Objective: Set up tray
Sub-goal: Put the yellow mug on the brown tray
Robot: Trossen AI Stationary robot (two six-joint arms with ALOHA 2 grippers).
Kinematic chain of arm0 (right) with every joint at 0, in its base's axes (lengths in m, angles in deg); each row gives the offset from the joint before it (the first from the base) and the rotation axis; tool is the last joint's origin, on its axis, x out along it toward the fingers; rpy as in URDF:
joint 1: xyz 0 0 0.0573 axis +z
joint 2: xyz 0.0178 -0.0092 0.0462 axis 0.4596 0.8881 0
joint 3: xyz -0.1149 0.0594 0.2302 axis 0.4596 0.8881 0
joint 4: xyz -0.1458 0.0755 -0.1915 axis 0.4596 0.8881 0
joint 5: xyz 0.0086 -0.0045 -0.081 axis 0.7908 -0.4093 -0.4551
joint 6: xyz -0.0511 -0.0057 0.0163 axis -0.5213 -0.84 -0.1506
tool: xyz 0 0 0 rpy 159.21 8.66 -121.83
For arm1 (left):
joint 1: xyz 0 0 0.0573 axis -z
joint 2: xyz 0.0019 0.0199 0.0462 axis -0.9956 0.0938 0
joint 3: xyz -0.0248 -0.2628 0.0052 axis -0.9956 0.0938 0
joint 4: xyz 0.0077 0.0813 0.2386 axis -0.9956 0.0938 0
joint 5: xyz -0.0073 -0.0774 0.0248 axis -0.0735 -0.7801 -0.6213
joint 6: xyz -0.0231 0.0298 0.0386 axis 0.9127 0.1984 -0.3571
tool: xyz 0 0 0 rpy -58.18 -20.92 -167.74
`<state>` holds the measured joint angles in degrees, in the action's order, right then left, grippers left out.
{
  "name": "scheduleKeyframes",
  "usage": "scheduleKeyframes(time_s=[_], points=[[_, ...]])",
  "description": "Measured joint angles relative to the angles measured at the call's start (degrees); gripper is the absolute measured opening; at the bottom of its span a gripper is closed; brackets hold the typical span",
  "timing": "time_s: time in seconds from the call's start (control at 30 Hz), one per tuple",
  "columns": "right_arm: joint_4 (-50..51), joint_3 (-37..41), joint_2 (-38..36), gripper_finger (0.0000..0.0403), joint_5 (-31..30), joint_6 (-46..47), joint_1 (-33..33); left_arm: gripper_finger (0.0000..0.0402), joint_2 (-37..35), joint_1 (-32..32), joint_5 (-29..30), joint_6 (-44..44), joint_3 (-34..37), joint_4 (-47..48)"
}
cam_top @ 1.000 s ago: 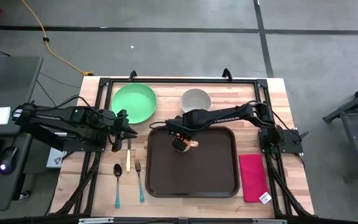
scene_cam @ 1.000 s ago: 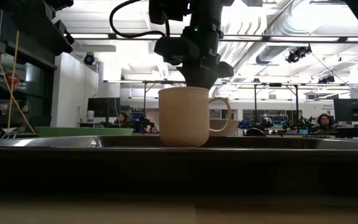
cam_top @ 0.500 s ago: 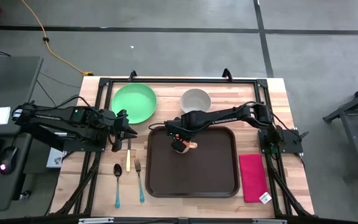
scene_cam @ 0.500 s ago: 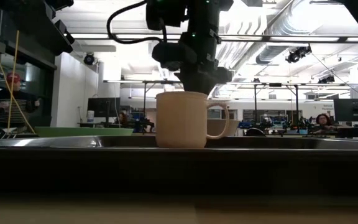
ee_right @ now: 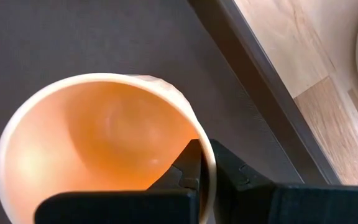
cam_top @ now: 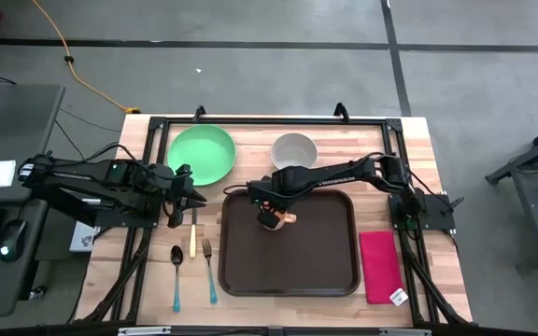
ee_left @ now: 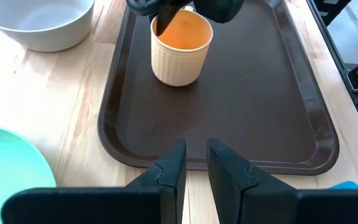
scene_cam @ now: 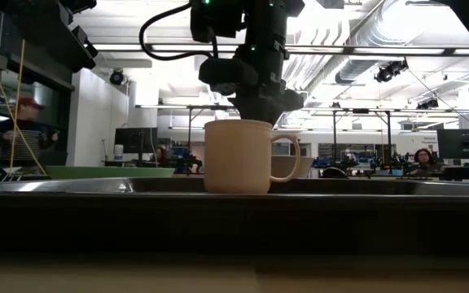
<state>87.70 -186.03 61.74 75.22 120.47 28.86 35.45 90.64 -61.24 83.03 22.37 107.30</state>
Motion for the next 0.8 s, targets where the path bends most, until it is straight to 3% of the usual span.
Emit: scheduleKeyframes(time_s=[0.4,0.8], points=[[0.04,0.13,-0.44,0.0005,1.68,-1.57,-0.77,0.0097,0.0,0.0,0.36,0.0,0.0,0.0],[-0.26,0.17,-0.5,0.008,2.41,-2.63,-1.49,0.0097,0.0,0.0,0.9,0.0,0.0,-0.02]])
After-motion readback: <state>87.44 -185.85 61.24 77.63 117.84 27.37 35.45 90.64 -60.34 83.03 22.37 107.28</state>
